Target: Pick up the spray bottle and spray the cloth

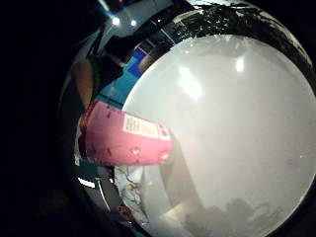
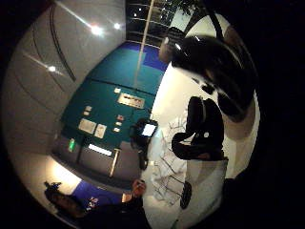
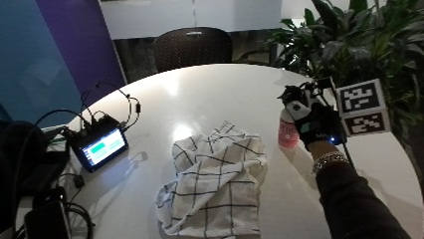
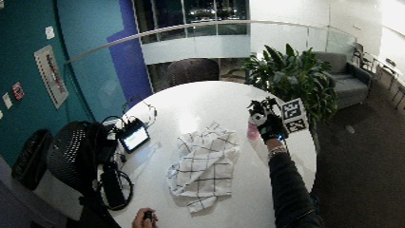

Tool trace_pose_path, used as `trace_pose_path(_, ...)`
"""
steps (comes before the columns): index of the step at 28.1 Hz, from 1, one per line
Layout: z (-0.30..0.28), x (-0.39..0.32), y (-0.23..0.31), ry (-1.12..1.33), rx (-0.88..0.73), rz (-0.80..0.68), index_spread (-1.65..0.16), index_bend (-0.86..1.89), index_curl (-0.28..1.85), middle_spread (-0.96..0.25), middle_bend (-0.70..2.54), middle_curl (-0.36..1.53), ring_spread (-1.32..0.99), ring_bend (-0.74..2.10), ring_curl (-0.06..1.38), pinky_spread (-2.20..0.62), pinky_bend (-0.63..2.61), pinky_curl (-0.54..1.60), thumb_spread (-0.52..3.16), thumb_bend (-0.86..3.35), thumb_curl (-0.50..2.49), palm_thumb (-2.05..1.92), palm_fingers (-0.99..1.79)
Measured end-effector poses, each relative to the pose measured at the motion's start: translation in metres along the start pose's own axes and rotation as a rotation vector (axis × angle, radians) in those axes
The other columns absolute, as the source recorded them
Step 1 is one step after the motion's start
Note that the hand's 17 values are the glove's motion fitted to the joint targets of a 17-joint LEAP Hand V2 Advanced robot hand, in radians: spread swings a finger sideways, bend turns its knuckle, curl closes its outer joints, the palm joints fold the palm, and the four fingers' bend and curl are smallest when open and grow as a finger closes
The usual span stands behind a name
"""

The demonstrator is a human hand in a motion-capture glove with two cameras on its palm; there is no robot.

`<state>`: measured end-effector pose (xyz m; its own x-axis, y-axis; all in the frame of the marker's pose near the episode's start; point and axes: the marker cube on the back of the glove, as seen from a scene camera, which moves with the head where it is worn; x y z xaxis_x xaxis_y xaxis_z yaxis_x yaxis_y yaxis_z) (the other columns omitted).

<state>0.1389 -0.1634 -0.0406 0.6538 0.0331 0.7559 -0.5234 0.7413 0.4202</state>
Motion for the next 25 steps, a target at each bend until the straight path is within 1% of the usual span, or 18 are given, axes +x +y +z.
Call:
trace_pose_path(1,-0.001,0.001,0.001,-0.020,0.020,-0.010,-0.31,0.23,0.36,-0.14,0.31,0.41,-0.12,0.36,0.35,0.15,0.11,0.26,1.15,0.11,0.35,0.85,0.95)
trace_pose_path(2,-0.003,0.002,0.001,-0.035,0.041,-0.020,-0.30,0.23,0.37,-0.16,0.36,0.43,-0.14,0.39,0.35,0.12,0.11,0.25,1.09,0.11,0.37,0.88,1.05)
trace_pose_path(4,-0.005,0.004,0.003,-0.057,0.082,-0.042,-0.29,0.20,0.37,-0.17,0.40,0.44,-0.15,0.41,0.35,0.09,0.13,0.25,1.05,0.10,0.39,0.89,1.15)
trace_pose_path(6,-0.005,0.003,0.002,-0.075,0.118,-0.076,-0.29,0.18,0.38,-0.19,0.42,0.46,-0.16,0.44,0.37,0.06,0.16,0.25,1.00,0.09,0.41,0.90,1.17)
trace_pose_path(12,-0.010,-0.001,0.001,-0.060,0.217,-0.186,-0.30,0.14,0.39,-0.21,0.44,0.48,-0.19,0.51,0.41,-0.15,0.38,0.33,0.86,0.04,0.47,0.91,1.37)
trace_pose_path(18,-0.012,-0.006,-0.005,-0.045,0.268,-0.246,-0.30,0.16,0.41,-0.22,0.48,0.50,-0.20,0.58,0.44,-0.26,0.47,0.37,0.79,-0.01,0.53,0.89,1.38)
trace_pose_path(25,-0.008,-0.004,-0.005,-0.046,0.284,-0.254,-0.30,0.16,0.43,-0.23,0.52,0.52,-0.20,0.66,0.47,-0.30,0.51,0.39,0.76,-0.01,0.58,0.90,1.37)
